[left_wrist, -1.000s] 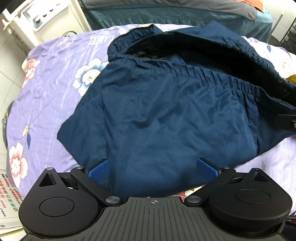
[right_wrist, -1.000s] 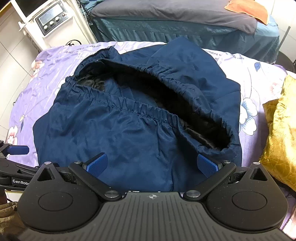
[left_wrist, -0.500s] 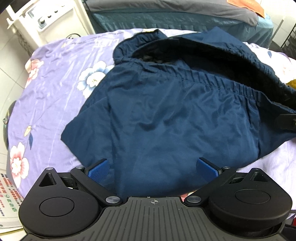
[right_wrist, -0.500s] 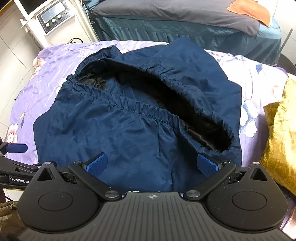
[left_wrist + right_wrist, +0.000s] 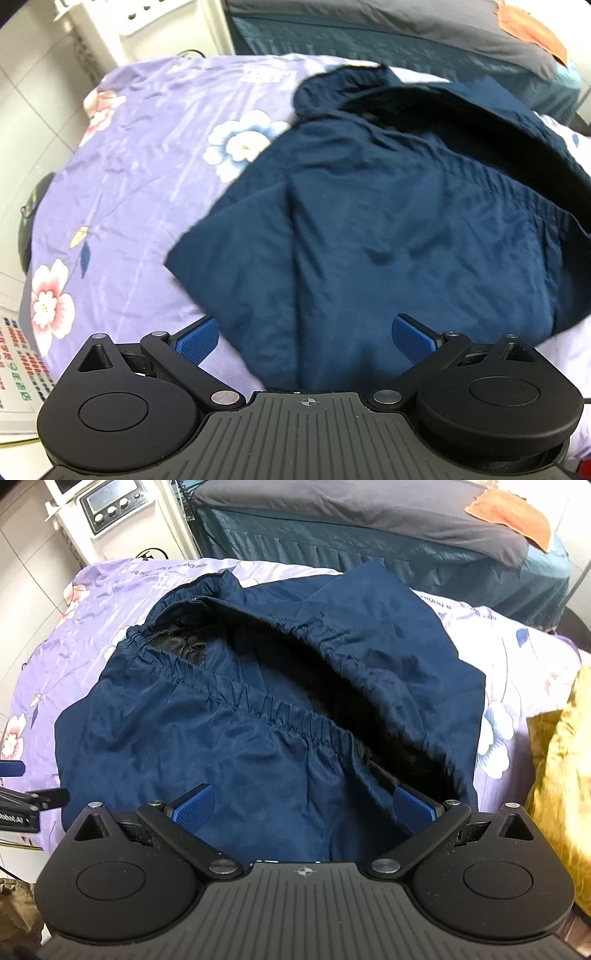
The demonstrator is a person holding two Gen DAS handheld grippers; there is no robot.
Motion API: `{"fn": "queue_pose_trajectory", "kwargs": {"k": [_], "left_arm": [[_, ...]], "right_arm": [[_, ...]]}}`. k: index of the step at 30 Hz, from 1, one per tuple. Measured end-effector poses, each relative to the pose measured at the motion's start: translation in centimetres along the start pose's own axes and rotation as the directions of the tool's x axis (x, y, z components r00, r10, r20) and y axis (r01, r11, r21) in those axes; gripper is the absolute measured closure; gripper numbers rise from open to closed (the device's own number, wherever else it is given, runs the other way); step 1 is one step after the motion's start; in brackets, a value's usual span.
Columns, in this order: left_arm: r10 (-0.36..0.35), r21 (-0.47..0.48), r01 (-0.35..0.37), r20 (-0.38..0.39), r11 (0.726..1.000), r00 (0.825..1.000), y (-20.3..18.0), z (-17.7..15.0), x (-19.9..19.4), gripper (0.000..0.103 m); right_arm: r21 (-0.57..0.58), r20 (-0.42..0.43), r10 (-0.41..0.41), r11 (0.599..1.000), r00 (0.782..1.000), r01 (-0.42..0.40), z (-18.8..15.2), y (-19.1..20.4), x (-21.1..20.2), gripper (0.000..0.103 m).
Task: Fold large clothes
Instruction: 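Grasp the jacket edge with the left gripper while the right gripper grasps another edge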
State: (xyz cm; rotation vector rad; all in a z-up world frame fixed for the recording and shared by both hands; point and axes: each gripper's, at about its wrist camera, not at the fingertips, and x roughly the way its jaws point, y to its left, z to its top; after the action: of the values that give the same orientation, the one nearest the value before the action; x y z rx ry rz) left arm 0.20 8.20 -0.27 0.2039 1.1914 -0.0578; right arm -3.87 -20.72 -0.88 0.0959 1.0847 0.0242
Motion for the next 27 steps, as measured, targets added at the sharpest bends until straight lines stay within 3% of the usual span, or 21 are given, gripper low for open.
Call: {"fn": "queue_pose_trajectory", "kwargs": {"k": [4,8,13,20,23,27], "left_arm": [[0.016,-0.017,-0.015,0.045,1.0,0.999,2.2,0.8,0.4,0.0],[0.045,-0.02,-0.043,0.097,0.999,0.994,4.7,2.3,1.4,0.0],[0.062,-0.048,-0.056,0.143,0.997,0.988,8.5,4.3,4.0,0.0],[0.006,-0.133,0.018,0.178,0.991,0.984,13.9,8.1,9.3,0.0],[-0.01,-0.096,0.027,0.168,0.995,0.986,14.1,9.3,12.3,0.0],[-0.132,-0.037,0.136,0.093,0.99,0.987,13.4,9.7,15.9,0.0]], "right_arm": [[-0.048,0.023,0.006,0.999,1.0,-0.004,1.0,0.7,0.2,0.001],[-0.112,0.099,0.045,0.993,0.994,-0.034,2.5,1.3,-0.1,0.001],[-0.144,0.206,0.088,0.988,0.975,-0.059,7.0,1.5,0.2,0.001],[-0.154,0.335,0.131,0.985,0.933,-0.083,15.0,4.3,3.4,0.001],[-0.123,0.326,0.112,0.99,0.939,-0.075,18.4,6.1,6.6,0.001],[-0.11,0.296,0.061,0.993,0.953,-0.03,21.0,9.1,13.0,0.003]]}}
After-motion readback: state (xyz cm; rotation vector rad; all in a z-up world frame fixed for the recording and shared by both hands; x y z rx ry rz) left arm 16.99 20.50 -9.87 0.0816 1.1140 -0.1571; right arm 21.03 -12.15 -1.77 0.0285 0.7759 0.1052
